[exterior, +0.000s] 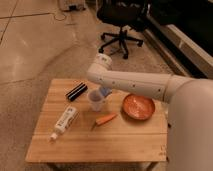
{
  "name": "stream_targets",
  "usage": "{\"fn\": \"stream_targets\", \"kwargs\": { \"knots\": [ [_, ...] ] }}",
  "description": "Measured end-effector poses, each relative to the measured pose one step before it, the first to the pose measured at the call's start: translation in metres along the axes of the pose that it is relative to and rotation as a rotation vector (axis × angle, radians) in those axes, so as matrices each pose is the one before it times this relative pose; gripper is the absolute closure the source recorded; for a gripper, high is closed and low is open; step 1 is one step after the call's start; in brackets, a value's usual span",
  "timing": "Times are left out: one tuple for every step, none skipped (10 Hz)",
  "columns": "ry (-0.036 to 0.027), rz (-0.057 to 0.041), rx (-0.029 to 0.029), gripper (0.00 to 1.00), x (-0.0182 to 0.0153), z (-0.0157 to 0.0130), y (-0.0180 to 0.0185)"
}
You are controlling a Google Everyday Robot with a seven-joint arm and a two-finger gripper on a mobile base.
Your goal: Place the white sponge in the ceramic cup
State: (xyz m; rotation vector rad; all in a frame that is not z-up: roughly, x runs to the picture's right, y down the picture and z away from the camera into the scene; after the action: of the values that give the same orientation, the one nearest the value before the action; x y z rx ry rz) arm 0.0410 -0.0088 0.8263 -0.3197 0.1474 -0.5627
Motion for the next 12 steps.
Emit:
{"fn": "stream_targets", "kwargs": {
  "knots": [
    [-0.01338, -0.01223, 0.00888, 0.93, -0.00597, -0.00389, -0.00255],
    [-0.01909, -0.02075, 0.01445, 0.99, -0.01063, -0.00678, -0.00526],
    [-0.02002, -0.02679, 0.01382, 1.0, -0.01085, -0.0054, -0.00417],
    [-0.01127, -0.0143, 0.00643, 1.0, -0.00424, -0.00243, -0.00097],
    [-0.01244, -0.01427, 0.00368, 1.0, -0.0039, -0.00112, -0.00115],
    [-0.01604, -0.0148, 0.00343, 1.0, -0.00629, 0.00015, -0.00327],
    [-0.01745, -0.0145, -0.00023, 0.99, -0.00535, 0.00202, -0.00423],
    [-0.00954, -0.00714, -0.00421, 0.95, -0.00138, 0.00257, -0.00147],
    [-0.01124, -0.01068, -0.00443, 0.86, -0.00199, 0.003, -0.00272],
    [-0.0148, -0.01339, -0.0038, 0.73, -0.00247, 0.00335, -0.00481],
    [-0.00749, -0.00476, -0.00632, 0.65, -0.00087, 0.00116, -0.00136],
    [-0.00583, -0.00311, -0.00531, 0.58, -0.00007, 0.00069, -0.00063]
  ]
}}
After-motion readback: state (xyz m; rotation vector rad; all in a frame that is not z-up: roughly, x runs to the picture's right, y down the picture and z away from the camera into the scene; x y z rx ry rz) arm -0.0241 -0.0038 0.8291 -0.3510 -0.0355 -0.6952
